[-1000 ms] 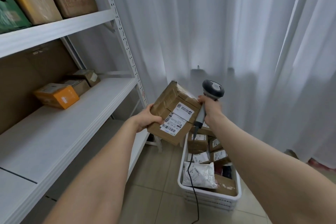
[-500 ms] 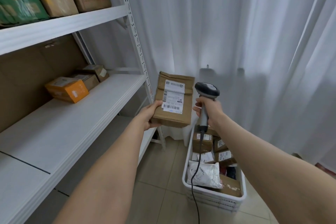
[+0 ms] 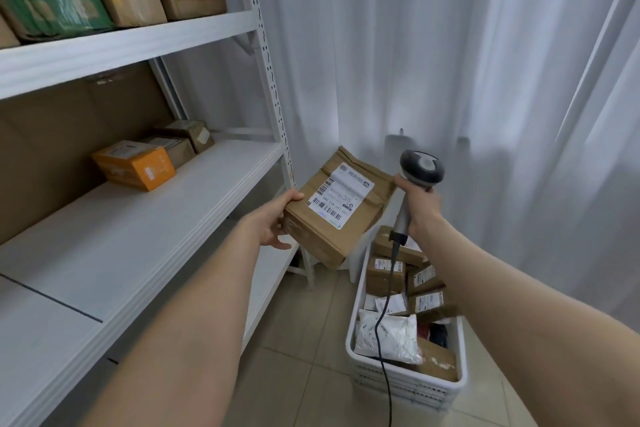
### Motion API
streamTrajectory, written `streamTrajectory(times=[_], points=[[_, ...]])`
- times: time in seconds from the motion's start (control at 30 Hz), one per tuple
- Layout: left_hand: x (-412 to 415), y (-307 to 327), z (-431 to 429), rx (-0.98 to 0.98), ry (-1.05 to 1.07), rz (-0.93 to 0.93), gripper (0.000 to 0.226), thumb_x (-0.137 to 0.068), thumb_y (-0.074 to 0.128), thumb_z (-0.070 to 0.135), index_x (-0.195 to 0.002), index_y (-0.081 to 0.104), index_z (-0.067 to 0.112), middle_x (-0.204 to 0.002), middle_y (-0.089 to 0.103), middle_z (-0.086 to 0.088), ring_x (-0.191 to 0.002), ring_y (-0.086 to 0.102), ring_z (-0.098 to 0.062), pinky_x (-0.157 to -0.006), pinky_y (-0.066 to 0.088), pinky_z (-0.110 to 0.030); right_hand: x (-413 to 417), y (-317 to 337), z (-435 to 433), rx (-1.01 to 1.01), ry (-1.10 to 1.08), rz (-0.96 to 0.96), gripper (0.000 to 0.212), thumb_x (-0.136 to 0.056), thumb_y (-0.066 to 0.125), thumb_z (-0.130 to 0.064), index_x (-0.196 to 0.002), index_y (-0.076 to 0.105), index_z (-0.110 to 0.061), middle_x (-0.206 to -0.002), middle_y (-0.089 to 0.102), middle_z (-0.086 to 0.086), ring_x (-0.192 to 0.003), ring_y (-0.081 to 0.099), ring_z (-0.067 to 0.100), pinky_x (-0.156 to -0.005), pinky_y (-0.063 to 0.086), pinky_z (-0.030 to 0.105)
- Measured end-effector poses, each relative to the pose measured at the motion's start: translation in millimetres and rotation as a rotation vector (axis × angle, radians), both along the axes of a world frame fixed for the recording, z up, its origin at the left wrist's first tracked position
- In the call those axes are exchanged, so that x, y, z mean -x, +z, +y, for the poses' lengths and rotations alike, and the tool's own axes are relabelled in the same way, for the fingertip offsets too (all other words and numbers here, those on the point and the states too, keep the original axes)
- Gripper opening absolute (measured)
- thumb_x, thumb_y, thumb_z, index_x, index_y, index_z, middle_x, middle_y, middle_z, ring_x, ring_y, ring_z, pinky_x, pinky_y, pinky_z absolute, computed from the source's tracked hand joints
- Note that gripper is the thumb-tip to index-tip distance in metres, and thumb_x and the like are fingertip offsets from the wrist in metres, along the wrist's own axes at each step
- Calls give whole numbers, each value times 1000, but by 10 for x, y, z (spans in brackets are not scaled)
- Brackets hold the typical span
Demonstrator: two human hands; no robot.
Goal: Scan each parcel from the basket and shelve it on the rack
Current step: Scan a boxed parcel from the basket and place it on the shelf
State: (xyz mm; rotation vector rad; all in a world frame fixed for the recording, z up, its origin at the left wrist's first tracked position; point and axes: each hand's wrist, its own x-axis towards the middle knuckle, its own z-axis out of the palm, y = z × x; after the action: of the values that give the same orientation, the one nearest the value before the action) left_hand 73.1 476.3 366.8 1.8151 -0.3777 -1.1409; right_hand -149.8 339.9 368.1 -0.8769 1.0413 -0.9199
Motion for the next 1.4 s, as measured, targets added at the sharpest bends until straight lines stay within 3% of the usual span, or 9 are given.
streamTrajectory(times=[0.27,0.47,0.6,0.83,0.93,1.03,1.1,1.23,1.4], points=[[37,132,-114,212,64,-22,60,-71,78,41,-122,53,24,-98,70,-4,-88,66,-22,-55,55,-35,-28,-164,139,-163,96,-23,20,-85,71,-11,-94,55,-16,-102,66,11,-95,66,27,-84,57,37],[58,112,-175,21,-112,-431,104,-62,82,37,-148,23,27,-139,44,-8,-113,53,-30,-91,49,-47,-43,-240,120,-44,93,165,23,-84,74,-18,-94,54,-13,-85,59,4,-72,55,18,-71,48,35],[283,247,-299,-131,-454,-533,124,-55,81,42,-151,4,34,-138,42,-10,-111,56,-29,-98,47,-49,-59,-133,156,12,255,78,25,-79,79,-14,-96,61,-14,-85,66,4,-73,63,18,-59,53,30],[420,367,-421,-184,-592,-527,114,-57,79,44,-150,13,33,-133,46,-9,-107,59,-26,-97,49,-46,30,-104,69,66,462,217,35,-81,77,-16,-109,59,-7,-91,71,10,-61,69,20,-53,57,30],[357,384,-389,-133,-549,-508,75,-58,72,46,-126,49,23,-119,62,-10,-99,65,-25,-86,53,-39,118,-179,-25,44,404,255,42,-81,77,-23,-115,58,-8,-107,66,14,-85,61,25,-83,56,40],[225,404,-312,-79,-410,-405,39,-64,69,47,-95,65,24,-99,72,-7,-83,69,-22,-76,51,-34,237,-235,-57,-1,378,258,48,-76,82,-32,-112,59,-9,-103,68,12,-79,64,22,-67,55,34],[133,423,-277,-79,-301,-315,39,-67,67,51,-93,68,21,-93,73,-5,-77,69,-21,-73,52,-32,297,-262,-37,-108,356,161,46,-74,83,-37,-104,61,-11,-85,74,8,-65,71,19,-55,56,27],[146,485,-265,-102,-278,-124,40,-76,64,55,-91,69,19,-81,74,-2,-64,70,-18,-56,54,-25,289,-297,39,-287,388,-10,59,-70,86,-38,-117,62,-13,-105,74,10,-98,71,26,-96,53,43],[194,504,-258,3,-163,-37,59,-78,61,64,-111,62,15,-97,68,-8,-70,67,-21,-64,54,-29,262,-353,80,-340,330,-52,62,-75,84,-29,-128,56,-10,-110,72,13,-100,70,30,-91,55,46]])
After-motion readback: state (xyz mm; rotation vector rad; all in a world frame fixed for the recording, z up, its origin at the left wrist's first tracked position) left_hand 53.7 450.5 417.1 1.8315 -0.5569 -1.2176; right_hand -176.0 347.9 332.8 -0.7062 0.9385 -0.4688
